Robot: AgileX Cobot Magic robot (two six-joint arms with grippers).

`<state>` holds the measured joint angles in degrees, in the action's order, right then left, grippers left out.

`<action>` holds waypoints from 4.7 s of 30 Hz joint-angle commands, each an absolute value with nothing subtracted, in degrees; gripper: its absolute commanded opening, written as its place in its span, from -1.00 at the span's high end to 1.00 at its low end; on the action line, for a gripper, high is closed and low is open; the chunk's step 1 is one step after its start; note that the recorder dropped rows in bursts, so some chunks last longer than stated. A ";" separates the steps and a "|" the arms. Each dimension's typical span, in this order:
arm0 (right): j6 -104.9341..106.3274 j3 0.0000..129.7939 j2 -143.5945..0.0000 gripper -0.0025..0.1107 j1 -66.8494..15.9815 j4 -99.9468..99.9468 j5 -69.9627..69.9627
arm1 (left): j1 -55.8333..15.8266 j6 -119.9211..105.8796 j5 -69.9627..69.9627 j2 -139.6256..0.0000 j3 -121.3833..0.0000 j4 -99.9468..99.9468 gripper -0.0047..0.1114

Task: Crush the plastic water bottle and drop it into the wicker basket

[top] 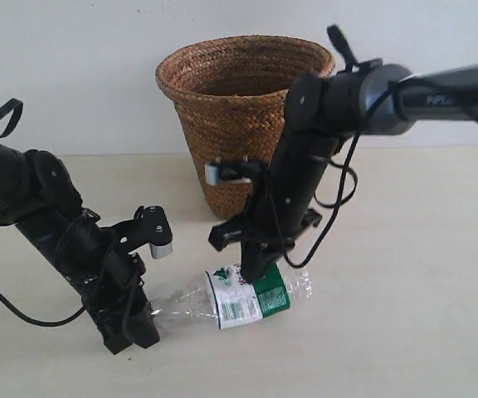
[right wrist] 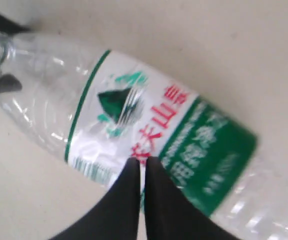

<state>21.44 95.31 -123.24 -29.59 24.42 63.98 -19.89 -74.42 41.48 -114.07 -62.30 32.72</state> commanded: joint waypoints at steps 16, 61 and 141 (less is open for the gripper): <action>21.42 95.99 -123.01 0.96 -29.86 34.09 61.69 | -20.06 -74.42 41.51 -113.03 -61.89 32.27 0.84; 21.82 101.53 -129.07 0.96 -26.61 35.94 65.18 | -19.95 -72.49 41.59 -113.03 -61.89 33.51 0.84; 25.83 39.34 -72.67 0.96 -2.89 25.26 29.60 | -19.95 -86.65 12.16 -84.33 -60.32 81.55 0.84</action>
<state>24.37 39.65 -73.10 -3.33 23.50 31.51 -19.91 -86.23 13.50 -81.45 -54.16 79.33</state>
